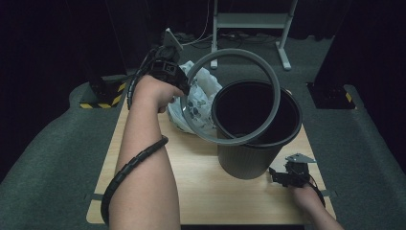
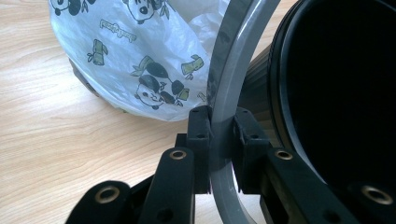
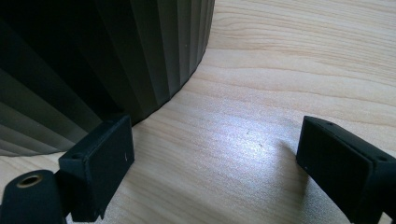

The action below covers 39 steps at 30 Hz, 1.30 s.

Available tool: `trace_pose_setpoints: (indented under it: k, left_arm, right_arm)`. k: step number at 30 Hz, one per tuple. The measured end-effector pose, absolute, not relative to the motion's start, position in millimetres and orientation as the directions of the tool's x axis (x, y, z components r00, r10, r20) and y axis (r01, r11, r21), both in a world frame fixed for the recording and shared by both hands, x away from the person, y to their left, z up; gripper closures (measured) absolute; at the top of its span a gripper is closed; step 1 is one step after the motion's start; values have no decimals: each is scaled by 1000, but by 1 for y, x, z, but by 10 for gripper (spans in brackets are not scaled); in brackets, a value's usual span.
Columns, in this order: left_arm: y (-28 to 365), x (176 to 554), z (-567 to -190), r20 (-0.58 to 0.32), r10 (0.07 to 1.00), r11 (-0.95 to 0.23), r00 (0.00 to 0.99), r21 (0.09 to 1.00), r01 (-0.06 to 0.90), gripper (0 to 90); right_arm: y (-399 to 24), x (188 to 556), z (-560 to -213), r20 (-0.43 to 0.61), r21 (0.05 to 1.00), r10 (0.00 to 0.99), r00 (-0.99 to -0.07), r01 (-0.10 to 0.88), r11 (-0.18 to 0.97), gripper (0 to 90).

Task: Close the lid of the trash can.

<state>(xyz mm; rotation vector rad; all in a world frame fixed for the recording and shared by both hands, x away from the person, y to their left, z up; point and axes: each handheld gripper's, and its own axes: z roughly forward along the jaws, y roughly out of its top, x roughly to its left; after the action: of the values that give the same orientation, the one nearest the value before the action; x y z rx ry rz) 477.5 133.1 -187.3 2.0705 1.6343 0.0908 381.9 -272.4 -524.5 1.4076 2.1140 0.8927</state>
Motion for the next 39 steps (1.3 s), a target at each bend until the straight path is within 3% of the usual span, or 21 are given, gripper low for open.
trace_pose_setpoints:
  k: [14, 39]
  left_arm:
    - [90, 487, -184, -224, 911, -227, 346, 426, 876, 786]
    - [61, 498, -197, -218, 900, -259, 376, 427, 867, 786]
  right_arm:
    - [-273, 382, -524, -13, 723, 921, -390, 633, 278, 109]
    - [-272, 382, -524, -13, 722, 919, -394, 632, 281, 110]
